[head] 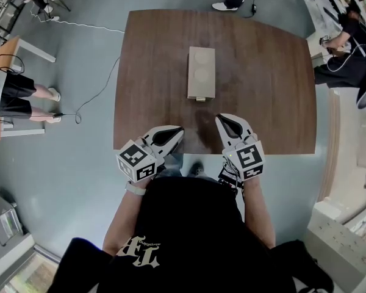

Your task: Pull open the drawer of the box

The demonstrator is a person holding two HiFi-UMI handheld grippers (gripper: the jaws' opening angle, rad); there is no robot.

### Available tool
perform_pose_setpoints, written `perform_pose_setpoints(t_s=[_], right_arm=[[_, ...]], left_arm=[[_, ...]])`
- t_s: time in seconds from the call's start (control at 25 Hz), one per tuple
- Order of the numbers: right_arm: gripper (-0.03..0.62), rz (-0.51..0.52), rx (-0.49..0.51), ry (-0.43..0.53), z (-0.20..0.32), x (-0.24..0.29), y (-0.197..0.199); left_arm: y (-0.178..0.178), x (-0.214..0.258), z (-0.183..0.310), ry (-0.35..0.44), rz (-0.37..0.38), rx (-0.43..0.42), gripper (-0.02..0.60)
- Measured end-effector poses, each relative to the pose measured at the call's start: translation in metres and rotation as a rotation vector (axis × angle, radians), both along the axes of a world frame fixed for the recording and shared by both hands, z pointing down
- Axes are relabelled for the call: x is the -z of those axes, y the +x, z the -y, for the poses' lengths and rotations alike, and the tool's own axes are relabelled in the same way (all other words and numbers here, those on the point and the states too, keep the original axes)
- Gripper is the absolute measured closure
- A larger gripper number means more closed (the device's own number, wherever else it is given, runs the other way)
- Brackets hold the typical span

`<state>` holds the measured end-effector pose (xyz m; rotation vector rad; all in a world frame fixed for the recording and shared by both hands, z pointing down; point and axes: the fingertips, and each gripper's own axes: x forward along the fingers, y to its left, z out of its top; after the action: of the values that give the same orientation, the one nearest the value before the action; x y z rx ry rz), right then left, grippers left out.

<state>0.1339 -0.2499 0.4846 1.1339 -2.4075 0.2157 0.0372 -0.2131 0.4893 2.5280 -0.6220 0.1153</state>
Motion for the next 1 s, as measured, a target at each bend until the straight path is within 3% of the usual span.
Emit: perform_pose_setpoints(t_s=[0.44, 0.72, 1.0], right_arm=[[0.606, -0.033, -0.006, 0.038, 0.051, 0.020, -0.014], [0.606, -0.079, 0.005, -0.040, 0.059, -0.022, -0.027], [0.606, -0.061, -0.014, -0.117, 0.067, -0.062, -0.041]], left_arm=[[-0.015, -0.011, 0.039, -0.034, -0.010, -0.039, 0.577], [-0.021, -0.023, 0.057, -0.063, -0.005, -0.067, 0.577], [-0.035, -0.048, 0.066, -0.115, 0.006, -0.073, 0.577]])
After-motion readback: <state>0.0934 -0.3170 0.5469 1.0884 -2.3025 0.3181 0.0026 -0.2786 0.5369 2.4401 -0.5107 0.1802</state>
